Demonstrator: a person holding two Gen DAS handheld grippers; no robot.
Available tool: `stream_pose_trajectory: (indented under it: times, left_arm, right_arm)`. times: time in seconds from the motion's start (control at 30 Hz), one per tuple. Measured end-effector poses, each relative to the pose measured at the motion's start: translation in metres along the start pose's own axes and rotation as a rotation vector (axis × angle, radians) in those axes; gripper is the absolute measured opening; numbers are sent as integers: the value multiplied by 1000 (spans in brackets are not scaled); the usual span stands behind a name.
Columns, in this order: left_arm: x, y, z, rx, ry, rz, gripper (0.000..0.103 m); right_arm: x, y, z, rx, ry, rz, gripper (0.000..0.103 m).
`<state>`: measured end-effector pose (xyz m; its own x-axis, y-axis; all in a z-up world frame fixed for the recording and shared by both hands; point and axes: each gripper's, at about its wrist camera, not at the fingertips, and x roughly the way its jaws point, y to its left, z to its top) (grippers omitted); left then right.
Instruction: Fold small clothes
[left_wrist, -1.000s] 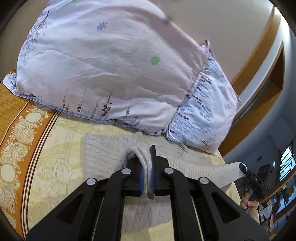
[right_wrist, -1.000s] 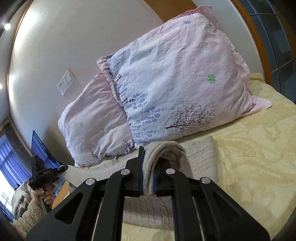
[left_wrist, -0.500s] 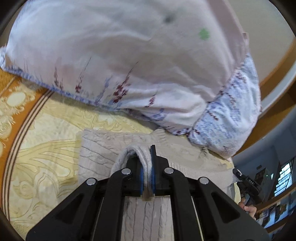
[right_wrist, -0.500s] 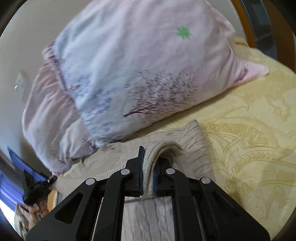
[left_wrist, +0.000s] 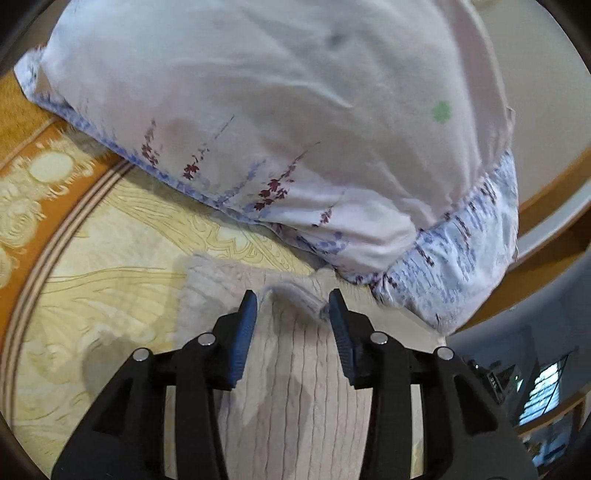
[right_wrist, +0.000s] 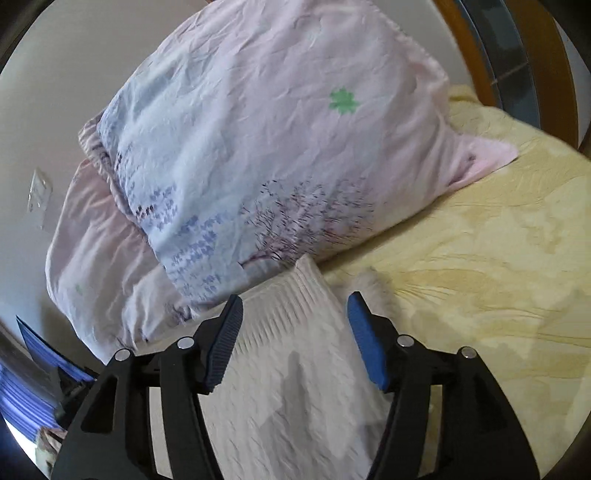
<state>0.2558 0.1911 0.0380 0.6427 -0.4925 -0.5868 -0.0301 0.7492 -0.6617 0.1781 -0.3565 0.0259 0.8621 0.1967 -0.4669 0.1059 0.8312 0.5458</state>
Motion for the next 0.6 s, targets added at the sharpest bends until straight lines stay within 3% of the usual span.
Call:
stream_pose_trajectory:
  times: [0.13, 0.37, 0.6]
  left_arm:
    - [-13, -5, -21, 96, 50, 45, 40]
    - [-23, -14, -48, 259, 62, 140, 40]
    - [-14, -11, -58, 273, 102, 162, 39]
  right_arm:
    - [-11, -16, -13, -24, 51, -26, 42]
    - [-16, -26, -36, -107, 126, -46, 39]
    - [-14, -22, -48, -163, 153, -16, 27]
